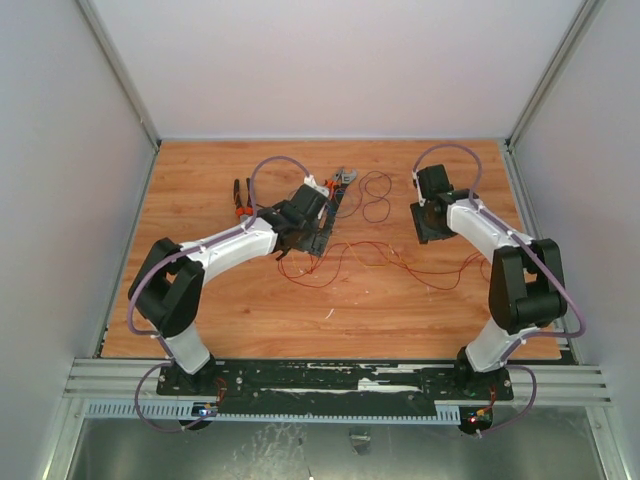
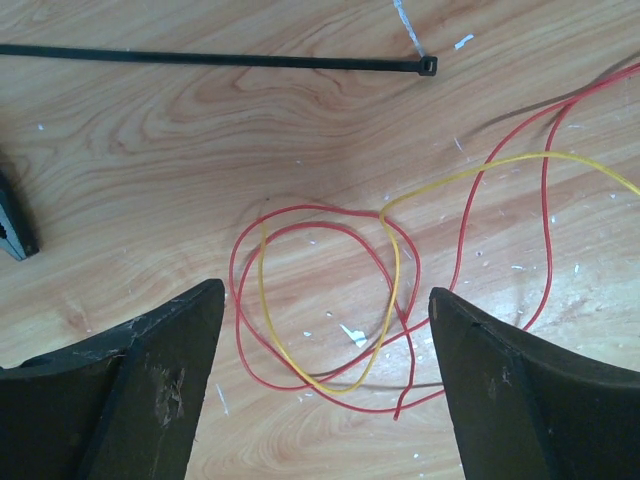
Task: Zip-tie the wires
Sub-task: Straighten the cable at the center of the board.
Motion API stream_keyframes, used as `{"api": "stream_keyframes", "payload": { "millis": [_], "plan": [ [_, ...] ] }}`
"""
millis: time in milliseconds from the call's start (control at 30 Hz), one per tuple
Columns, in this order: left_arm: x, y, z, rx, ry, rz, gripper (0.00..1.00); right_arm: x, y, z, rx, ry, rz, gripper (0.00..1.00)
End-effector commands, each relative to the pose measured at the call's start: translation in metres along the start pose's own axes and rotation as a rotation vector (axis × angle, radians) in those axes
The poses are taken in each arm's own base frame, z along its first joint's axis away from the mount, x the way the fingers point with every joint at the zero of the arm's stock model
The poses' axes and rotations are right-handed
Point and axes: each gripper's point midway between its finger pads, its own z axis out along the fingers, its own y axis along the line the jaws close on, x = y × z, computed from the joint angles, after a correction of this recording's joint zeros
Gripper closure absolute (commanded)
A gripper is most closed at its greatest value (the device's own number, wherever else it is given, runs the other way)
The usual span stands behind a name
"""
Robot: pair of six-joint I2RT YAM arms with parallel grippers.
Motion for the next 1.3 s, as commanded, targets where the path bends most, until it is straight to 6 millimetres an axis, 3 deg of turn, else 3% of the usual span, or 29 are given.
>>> {"api": "stream_keyframes", "payload": {
  "millis": [0, 200, 433, 567, 700, 867, 1067, 1133, 1267],
  "plan": [
    [-0.003, -0.001, -0.009, 0.013, -0.018, 0.005, 0.12, -0.011, 0.02, -0.009, -0.141, -0.075, 0.011, 0.51],
    [-0.005, -0.006, -0.001, 0.026, -0.02, 0.005, 0.12, -0.009, 0.026, 0.001, -0.156, -0.061, 0.019, 0.51],
    [-0.01, -0.005, -0.01, 0.04, -0.043, -0.009, 0.1, -0.019, 0.026, -0.01, -0.172, -0.106, 0.031, 0.47],
    [-0.018, -0.005, -0.027, 0.13, -0.081, -0.056, 0.07, -0.049, 0.033, -0.025, -0.217, -0.211, 0.061, 0.45],
    [-0.032, 0.007, -0.049, 0.224, -0.161, -0.155, 0.03, -0.081, 0.06, -0.045, -0.294, -0.313, 0.042, 0.36],
    [-0.05, 0.039, -0.081, 0.247, -0.286, -0.262, 0.02, -0.123, 0.096, -0.054, -0.356, -0.397, 0.004, 0.23],
    [-0.061, 0.068, -0.123, 0.335, -0.445, -0.39, 0.02, -0.166, 0.131, -0.03, -0.415, -0.426, 0.006, 0.22],
    [-0.06, 0.075, -0.132, 0.335, -0.467, -0.403, 0.02, -0.174, 0.143, -0.012, -0.435, -0.402, 0.006, 0.22],
    [-0.055, 0.084, -0.138, 0.31, -0.47, -0.396, 0.02, -0.186, 0.177, -0.001, -0.503, -0.401, -0.019, 0.22]
  ]
}}
